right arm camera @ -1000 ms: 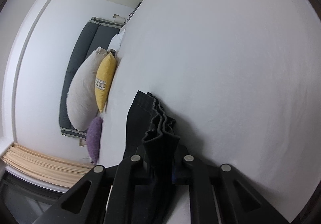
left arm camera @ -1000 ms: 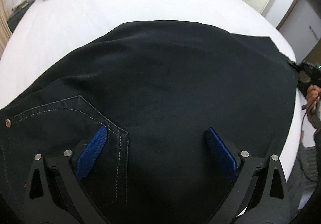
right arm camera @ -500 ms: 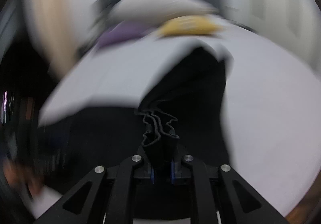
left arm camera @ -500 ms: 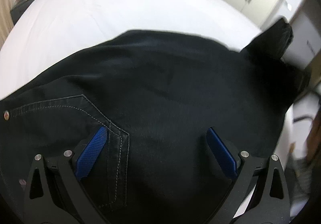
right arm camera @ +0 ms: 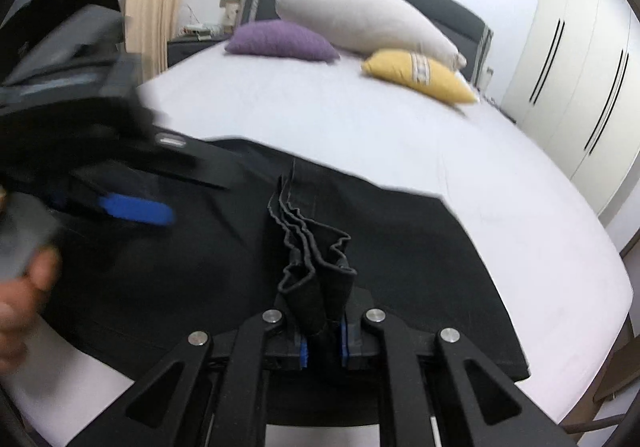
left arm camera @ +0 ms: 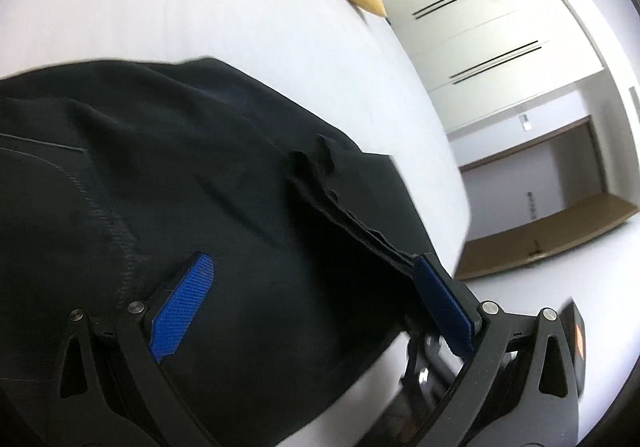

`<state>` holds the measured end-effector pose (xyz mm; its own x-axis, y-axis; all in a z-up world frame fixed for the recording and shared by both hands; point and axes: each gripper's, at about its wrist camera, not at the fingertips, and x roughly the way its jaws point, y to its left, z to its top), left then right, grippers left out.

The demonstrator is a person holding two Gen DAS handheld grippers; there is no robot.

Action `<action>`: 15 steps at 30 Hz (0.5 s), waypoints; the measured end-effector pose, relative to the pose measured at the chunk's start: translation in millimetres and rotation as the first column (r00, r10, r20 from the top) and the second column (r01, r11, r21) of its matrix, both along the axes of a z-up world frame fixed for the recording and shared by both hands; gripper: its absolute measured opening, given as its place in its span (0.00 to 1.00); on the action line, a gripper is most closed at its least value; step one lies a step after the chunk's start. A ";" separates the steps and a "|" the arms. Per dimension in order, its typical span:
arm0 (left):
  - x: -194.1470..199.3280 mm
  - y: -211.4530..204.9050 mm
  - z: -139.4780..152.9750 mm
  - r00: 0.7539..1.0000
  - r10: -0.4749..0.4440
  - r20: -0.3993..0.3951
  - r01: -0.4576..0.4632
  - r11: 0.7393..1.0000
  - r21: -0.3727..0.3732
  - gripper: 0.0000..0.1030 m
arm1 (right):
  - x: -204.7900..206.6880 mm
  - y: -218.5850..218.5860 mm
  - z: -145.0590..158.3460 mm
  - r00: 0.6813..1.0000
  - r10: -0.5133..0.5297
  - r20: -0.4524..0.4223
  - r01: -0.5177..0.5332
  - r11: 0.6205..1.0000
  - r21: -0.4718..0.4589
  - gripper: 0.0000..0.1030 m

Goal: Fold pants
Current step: 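Grasp the folded edge of the jeans with the left tool while the right tool grasps beside it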

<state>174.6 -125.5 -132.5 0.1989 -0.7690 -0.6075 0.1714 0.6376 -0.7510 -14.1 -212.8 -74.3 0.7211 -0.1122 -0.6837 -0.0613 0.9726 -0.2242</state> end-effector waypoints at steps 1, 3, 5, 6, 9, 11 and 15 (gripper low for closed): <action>3.8 -0.6 -2.3 1.000 0.000 -0.017 0.000 1.000 -0.004 0.99 | -1.1 7.7 2.4 1.000 0.011 0.008 -0.010 1.000 -0.010 0.12; 11.6 0.8 -5.2 0.999 -0.003 -0.045 0.002 1.000 -0.012 0.99 | -1.2 24.6 5.0 0.999 0.038 0.012 -0.038 0.999 -0.031 0.12; 20.2 8.4 -4.7 0.998 -0.006 -0.057 0.005 1.000 -0.018 0.99 | 0.3 37.4 5.2 0.998 0.066 0.004 -0.065 0.997 -0.028 0.12; 23.9 13.3 -4.4 0.998 -0.010 -0.061 0.008 1.000 -0.023 0.99 | 0.9 41.7 4.3 0.997 0.075 0.002 -0.075 0.997 -0.028 0.12; 39.4 18.6 -6.9 0.996 -0.030 -0.079 0.028 0.999 -0.034 0.88 | 2.9 57.0 5.4 0.994 0.109 0.001 -0.109 0.994 -0.033 0.12; 47.7 22.0 -5.4 0.994 -0.071 -0.088 0.069 0.997 -0.019 0.46 | 4.8 67.5 7.7 0.991 0.133 0.000 -0.132 0.990 -0.042 0.12; 55.9 23.0 -3.7 0.988 -0.143 -0.063 0.146 0.988 0.045 0.19 | 6.3 81.1 6.7 0.985 0.171 -0.004 -0.171 0.984 -0.059 0.12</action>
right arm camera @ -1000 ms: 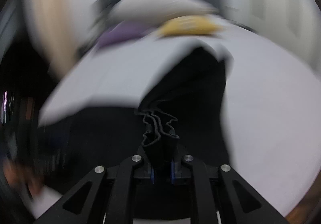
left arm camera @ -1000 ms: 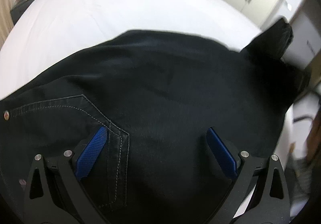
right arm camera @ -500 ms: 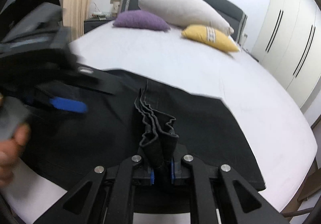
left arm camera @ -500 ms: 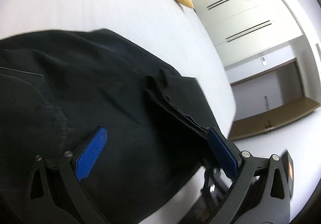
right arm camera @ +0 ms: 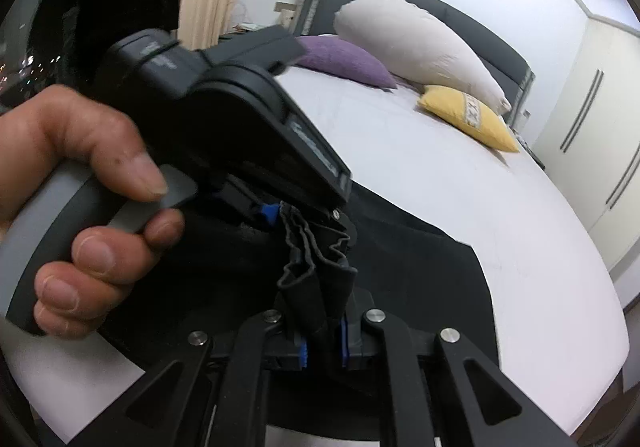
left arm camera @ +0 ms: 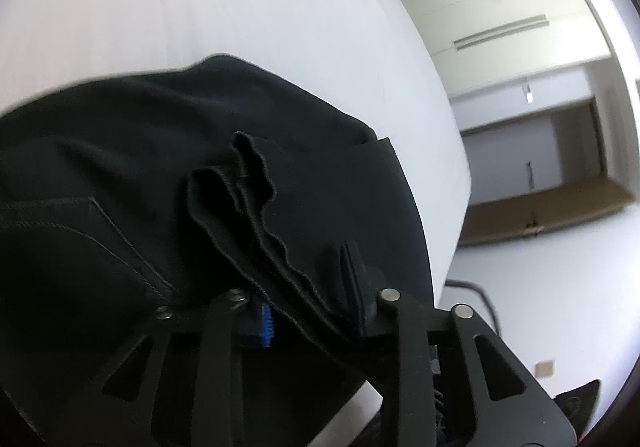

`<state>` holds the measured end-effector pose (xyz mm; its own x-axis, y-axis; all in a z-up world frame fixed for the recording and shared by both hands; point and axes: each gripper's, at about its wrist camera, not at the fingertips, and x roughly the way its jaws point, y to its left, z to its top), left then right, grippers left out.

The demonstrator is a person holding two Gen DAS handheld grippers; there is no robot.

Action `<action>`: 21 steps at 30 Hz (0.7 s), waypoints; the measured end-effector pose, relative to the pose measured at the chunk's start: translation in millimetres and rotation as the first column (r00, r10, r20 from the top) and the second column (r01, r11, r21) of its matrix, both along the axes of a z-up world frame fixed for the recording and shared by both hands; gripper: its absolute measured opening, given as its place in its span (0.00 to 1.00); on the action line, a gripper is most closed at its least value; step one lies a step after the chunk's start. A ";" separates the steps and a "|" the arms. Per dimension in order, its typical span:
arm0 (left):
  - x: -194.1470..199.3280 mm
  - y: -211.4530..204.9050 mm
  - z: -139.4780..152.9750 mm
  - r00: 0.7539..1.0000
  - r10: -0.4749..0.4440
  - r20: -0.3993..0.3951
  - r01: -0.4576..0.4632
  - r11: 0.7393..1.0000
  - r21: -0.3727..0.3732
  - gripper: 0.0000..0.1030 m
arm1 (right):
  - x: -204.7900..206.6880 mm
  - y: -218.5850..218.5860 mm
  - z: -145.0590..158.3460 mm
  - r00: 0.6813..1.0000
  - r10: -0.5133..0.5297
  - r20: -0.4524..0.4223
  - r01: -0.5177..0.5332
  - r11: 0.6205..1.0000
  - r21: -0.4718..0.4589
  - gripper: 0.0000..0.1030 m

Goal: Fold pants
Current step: 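Grasp the folded edge of the jeans with the left tool while the right tool grasps beside it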

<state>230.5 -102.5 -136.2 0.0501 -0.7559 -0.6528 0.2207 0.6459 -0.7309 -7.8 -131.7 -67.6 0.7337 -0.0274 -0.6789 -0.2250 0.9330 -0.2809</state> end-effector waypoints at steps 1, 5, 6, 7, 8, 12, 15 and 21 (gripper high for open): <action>1.3 2.2 1.6 1.000 -0.007 0.009 0.007 1.000 0.010 0.17 | 0.9 3.7 -0.5 1.000 0.009 -0.001 -0.009 1.000 -0.003 0.12; 7.8 15.6 1.2 1.000 -0.010 0.026 0.009 0.999 0.052 0.15 | 4.1 18.1 -8.1 0.999 0.046 -0.022 -0.047 0.999 -0.018 0.12; 8.9 19.4 -1.0 1.000 -0.008 0.028 0.006 0.997 0.071 0.15 | 5.3 22.7 -12.1 0.998 0.055 -0.032 -0.056 0.998 -0.024 0.12; 8.7 21.5 -3.1 1.000 -0.005 0.028 0.003 0.997 0.081 0.15 | 6.1 25.2 -16.4 0.997 0.061 -0.041 -0.062 0.998 -0.027 0.12; 9.8 24.5 -6.7 1.000 0.000 0.026 -0.002 0.995 0.097 0.15 | 8.4 27.7 -20.5 0.996 0.065 -0.054 -0.067 0.997 -0.027 0.12; 13.9 36.5 -21.8 0.999 0.027 0.028 -0.031 0.987 0.158 0.15 | 26.9 34.7 -44.2 0.984 0.077 -0.163 -0.083 0.996 -0.029 0.15; 9.4 42.8 -21.0 0.998 0.040 0.042 -0.047 0.986 0.161 0.17 | 29.4 35.1 -53.8 0.974 0.079 -0.213 -0.082 0.997 -0.007 0.21; -0.6 79.1 17.6 0.968 0.142 0.207 -0.199 0.938 0.285 0.20 | 15.2 -2.6 -24.6 0.936 0.229 -0.266 -0.134 0.934 0.330 0.65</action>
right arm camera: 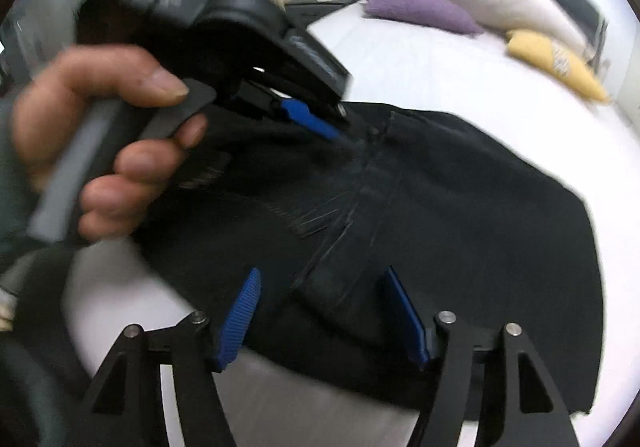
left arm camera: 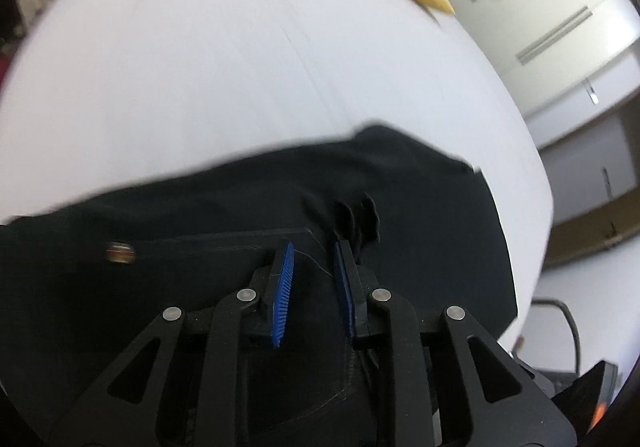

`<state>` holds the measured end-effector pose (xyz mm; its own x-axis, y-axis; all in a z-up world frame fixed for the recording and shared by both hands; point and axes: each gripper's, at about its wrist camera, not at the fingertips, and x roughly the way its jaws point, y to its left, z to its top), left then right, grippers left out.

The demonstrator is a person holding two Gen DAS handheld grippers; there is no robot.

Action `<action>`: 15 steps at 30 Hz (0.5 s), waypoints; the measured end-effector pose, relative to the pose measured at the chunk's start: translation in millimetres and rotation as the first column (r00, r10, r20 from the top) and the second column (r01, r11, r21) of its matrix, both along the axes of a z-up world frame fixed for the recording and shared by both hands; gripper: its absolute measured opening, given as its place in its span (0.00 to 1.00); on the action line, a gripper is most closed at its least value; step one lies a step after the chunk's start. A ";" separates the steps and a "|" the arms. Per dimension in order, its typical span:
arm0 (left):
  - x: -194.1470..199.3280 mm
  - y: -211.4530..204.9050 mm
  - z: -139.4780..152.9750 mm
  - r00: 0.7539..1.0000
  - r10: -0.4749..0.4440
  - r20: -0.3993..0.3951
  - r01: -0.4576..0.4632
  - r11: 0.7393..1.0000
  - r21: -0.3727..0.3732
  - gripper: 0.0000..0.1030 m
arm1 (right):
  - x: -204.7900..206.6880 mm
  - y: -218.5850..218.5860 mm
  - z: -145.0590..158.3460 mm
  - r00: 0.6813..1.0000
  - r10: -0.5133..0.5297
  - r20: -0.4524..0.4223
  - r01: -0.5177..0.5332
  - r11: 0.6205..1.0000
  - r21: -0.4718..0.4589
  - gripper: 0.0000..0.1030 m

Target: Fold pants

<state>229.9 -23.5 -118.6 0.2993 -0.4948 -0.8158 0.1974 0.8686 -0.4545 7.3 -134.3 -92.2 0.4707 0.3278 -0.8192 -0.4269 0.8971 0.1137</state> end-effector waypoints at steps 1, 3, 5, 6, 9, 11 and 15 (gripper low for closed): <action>-4.6 -2.1 10.7 0.999 -0.009 0.039 0.008 1.000 0.011 0.20 | -0.8 -11.2 5.9 1.000 0.006 -0.015 -0.005 0.998 0.057 0.65; -13.6 -14.3 22.2 0.996 -0.043 0.078 0.042 0.999 0.009 0.20 | 6.8 -54.1 23.0 0.999 -0.026 -0.037 0.032 0.981 0.190 0.65; -24.8 -39.4 26.7 0.990 -0.104 0.100 0.105 0.994 -0.007 0.20 | 31.0 -107.3 34.5 0.992 -0.089 -0.086 0.111 0.949 0.297 0.64; -31.5 -52.1 29.6 0.985 -0.136 0.104 0.138 0.990 -0.012 0.20 | 42.5 -130.9 36.9 0.987 -0.113 -0.111 0.144 0.930 0.337 0.64; -47.8 -84.1 16.8 0.971 -0.223 0.090 0.221 0.975 0.028 0.20 | 89.9 -197.4 37.5 0.973 -0.135 -0.188 0.212 0.848 0.487 0.64; -56.8 -90.3 -11.3 0.970 -0.236 0.049 0.233 0.970 0.065 0.20 | 116.7 -227.1 25.4 0.961 -0.142 -0.239 0.257 0.780 0.570 0.64; -58.6 -80.3 -33.0 0.975 -0.220 0.036 0.220 0.976 0.007 0.19 | 157.1 -249.0 -18.2 0.918 -0.134 -0.374 0.347 0.729 0.590 0.64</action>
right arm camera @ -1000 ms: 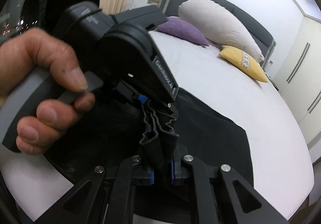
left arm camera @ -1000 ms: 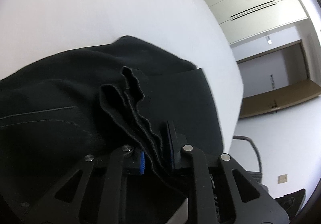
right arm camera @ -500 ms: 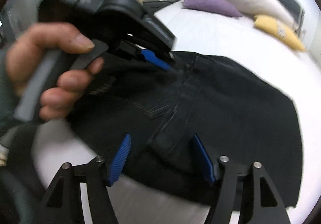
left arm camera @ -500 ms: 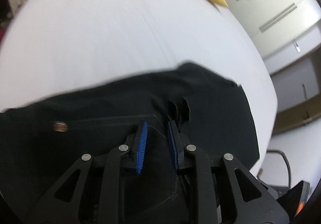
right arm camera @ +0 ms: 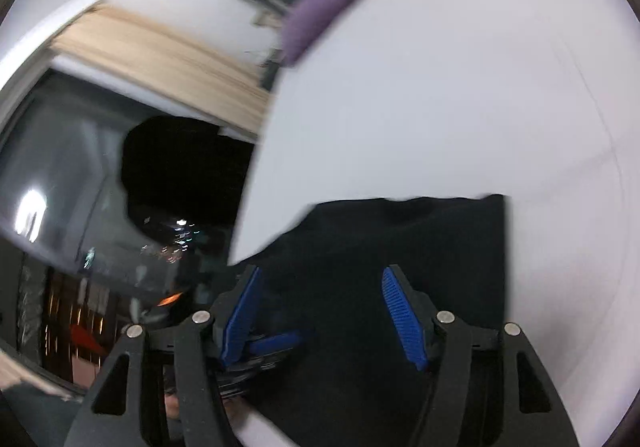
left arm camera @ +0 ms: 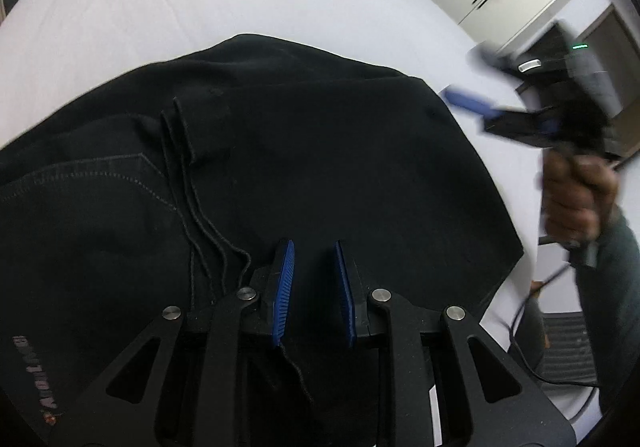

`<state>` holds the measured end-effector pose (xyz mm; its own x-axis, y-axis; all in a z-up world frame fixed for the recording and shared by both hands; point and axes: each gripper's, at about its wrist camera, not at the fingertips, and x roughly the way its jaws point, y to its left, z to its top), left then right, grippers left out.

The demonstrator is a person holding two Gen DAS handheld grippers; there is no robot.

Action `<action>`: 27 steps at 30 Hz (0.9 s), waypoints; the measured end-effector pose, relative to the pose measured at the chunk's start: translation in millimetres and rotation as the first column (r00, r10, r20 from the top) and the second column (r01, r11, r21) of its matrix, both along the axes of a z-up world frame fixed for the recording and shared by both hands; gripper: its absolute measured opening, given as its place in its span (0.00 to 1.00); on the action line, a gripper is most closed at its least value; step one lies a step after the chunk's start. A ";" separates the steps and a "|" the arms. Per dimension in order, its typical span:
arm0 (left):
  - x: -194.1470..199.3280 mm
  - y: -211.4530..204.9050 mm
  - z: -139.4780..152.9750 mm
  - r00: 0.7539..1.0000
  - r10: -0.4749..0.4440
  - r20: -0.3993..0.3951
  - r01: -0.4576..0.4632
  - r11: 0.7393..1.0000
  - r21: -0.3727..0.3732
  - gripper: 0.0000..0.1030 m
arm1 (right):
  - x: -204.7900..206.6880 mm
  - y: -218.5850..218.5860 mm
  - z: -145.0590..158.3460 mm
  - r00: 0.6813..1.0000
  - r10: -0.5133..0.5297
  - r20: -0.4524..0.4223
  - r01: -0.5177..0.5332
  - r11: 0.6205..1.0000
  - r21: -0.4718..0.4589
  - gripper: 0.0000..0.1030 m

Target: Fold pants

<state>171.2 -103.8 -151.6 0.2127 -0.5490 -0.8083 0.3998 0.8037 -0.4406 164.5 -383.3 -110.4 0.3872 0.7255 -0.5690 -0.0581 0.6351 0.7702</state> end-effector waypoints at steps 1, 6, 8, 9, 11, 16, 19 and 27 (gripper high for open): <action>0.9 1.2 -2.1 1.000 0.005 -0.009 -0.005 1.000 -0.010 0.19 | 1.0 1.9 -13.9 0.999 0.019 -0.043 -0.019 1.000 0.000 0.64; 2.8 7.8 -7.4 1.000 0.022 -0.011 -0.022 0.999 -0.030 0.19 | -49.5 2.9 -37.9 0.998 0.034 -0.061 -0.033 0.999 0.013 0.51; -0.8 18.0 -6.4 1.000 0.029 -0.010 -0.029 0.999 -0.045 0.19 | -78.4 0.1 -35.0 0.998 0.035 -0.046 -0.034 0.999 0.034 0.51; -4.1 23.5 -4.6 1.000 0.029 -0.011 -0.030 0.998 -0.050 0.19 | -96.7 2.7 -34.9 0.998 0.043 -0.042 -0.041 0.999 0.033 0.51; -8.0 39.2 -2.0 0.999 0.034 -0.008 -0.034 0.998 -0.056 0.20 | -124.6 7.0 -31.0 0.998 0.053 -0.035 -0.052 0.999 0.010 0.51; -40.4 70.3 34.6 0.991 0.123 0.052 -0.120 0.991 -0.057 0.45 | -161.3 8.6 12.9 0.999 -0.003 0.049 0.004 1.000 -0.023 0.52; -77.3 120.5 61.6 0.962 0.247 0.118 -0.228 0.962 -0.151 0.99 | -162.6 23.6 40.5 0.986 -0.035 0.164 0.023 0.997 0.074 0.56; -164.0 273.7 68.5 0.783 0.621 0.023 -0.579 0.742 -0.338 0.99 | -88.5 110.9 34.4 0.987 0.013 0.162 -0.041 0.985 0.170 0.57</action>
<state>7.3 169.9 -83.0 0.6677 -0.4786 -0.5702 -0.0523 0.7339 -0.6772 76.0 -272.4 -76.0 0.4418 0.8187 -0.3669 -0.2045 0.4901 0.8474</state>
